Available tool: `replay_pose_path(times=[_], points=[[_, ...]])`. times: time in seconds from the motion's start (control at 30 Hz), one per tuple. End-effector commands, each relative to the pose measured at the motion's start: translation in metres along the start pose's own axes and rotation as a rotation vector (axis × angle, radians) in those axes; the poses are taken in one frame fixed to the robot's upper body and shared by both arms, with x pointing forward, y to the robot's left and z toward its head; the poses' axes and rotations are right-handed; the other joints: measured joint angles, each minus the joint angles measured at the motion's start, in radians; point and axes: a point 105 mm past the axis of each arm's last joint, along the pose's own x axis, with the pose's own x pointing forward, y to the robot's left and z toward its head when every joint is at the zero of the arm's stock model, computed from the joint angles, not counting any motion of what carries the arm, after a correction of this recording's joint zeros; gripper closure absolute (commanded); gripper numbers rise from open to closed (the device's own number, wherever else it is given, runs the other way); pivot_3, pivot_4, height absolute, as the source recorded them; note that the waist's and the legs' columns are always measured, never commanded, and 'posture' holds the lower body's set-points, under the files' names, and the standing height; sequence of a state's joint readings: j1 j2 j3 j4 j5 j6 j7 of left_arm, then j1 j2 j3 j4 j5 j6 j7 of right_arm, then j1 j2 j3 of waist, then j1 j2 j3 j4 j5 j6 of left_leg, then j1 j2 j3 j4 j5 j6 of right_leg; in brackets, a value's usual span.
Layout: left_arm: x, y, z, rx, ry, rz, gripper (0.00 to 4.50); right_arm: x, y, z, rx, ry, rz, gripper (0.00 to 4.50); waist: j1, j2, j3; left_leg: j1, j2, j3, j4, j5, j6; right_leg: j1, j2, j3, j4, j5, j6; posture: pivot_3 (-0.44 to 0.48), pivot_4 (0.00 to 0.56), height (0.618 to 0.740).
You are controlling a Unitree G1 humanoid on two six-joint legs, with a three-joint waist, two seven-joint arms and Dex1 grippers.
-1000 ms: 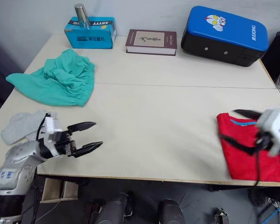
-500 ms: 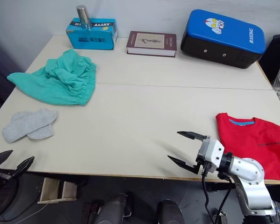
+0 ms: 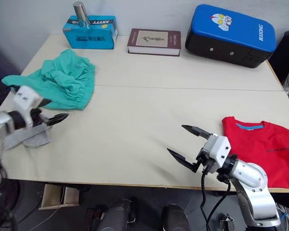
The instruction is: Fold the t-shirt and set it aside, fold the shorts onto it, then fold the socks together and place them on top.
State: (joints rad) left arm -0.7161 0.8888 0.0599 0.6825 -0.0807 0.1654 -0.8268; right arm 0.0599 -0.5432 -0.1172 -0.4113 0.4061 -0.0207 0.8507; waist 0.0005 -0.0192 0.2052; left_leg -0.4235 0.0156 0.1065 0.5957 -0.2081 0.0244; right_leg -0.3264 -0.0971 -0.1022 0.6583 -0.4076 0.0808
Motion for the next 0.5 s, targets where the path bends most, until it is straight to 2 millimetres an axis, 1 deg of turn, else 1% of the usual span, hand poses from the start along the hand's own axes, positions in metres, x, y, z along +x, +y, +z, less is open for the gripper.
replay_pose_path(times=[0.03, 0.07, 0.13, 0.17, 0.23, 0.3, 0.5], points=[[0.011, 0.007, -0.021, 0.084, 0.171, -0.016, 0.0, -0.002, -0.003, 0.013, -0.047, -0.016, -0.033, 0.05, -0.006, -0.001, 0.0, 0.0, 0.0, 0.0, 0.0, 0.0, 0.0, 0.0, 0.0, 0.0, 0.0, 0.0, 0.0, 0.0, 0.15, 0.74], [0.015, 0.007, -0.022, 0.09, 0.191, -0.023, 0.19, -0.003, -0.004, 0.014, -0.05, -0.013, -0.044, 0.01, -0.01, -0.002, 0.001, 0.0, 0.0, 0.0, 0.001, 0.0, 0.0, 0.0, 0.0, 0.0, 0.0, 0.0, 0.0, 0.0, 0.15, 0.74], [0.024, 0.008, -0.018, 0.079, 0.186, -0.008, 0.59, -0.006, -0.004, 0.015, -0.056, -0.004, -0.068, 0.0, -0.008, -0.004, 0.001, 0.0, 0.0, 0.001, 0.002, 0.0, 0.0, 0.0, -0.001, 0.001, 0.0, 0.0, 0.0, 0.0, 0.15, 0.74], [0.028, 0.006, -0.016, 0.074, 0.181, -0.013, 0.9, -0.007, -0.004, 0.016, -0.058, 0.002, -0.077, 0.0, -0.006, -0.004, 0.001, 0.0, 0.0, 0.001, 0.004, 0.0, 0.0, 0.0, -0.001, 0.001, 0.0, 0.0, 0.0, 0.0, 0.15, 0.74], [0.039, 0.001, -0.002, 0.041, 0.116, -0.021, 1.51, -0.011, -0.003, 0.015, -0.058, 0.017, -0.098, 0.0, -0.003, -0.004, 0.001, 0.0, 0.0, 0.0, 0.006, 0.001, 0.002, 0.0, -0.002, 0.001, 0.0, 0.0, 0.0, 0.0, 0.15, 0.74], [0.046, -0.002, 0.007, 0.053, 0.085, -0.021, 2.19, -0.015, -0.001, 0.014, -0.056, 0.033, -0.105, 0.0, 0.0, -0.005, 0.002, 0.0, 0.0, -0.001, 0.008, 0.001, 0.002, 0.001, -0.003, 0.001, 0.001, 0.0, 0.0, 0.0, 0.15, 0.74], [0.057, -0.009, 0.013, 0.08, 0.059, -0.009, 4.12, -0.021, 0.003, 0.015, -0.047, 0.06, -0.113, 0.0, 0.001, -0.006, 0.002, 0.0, -0.001, -0.001, 0.011, 0.003, 0.005, 0.002, -0.006, 0.0, 0.001, 0.0, 0.0, 0.0, 0.15, 0.74]])
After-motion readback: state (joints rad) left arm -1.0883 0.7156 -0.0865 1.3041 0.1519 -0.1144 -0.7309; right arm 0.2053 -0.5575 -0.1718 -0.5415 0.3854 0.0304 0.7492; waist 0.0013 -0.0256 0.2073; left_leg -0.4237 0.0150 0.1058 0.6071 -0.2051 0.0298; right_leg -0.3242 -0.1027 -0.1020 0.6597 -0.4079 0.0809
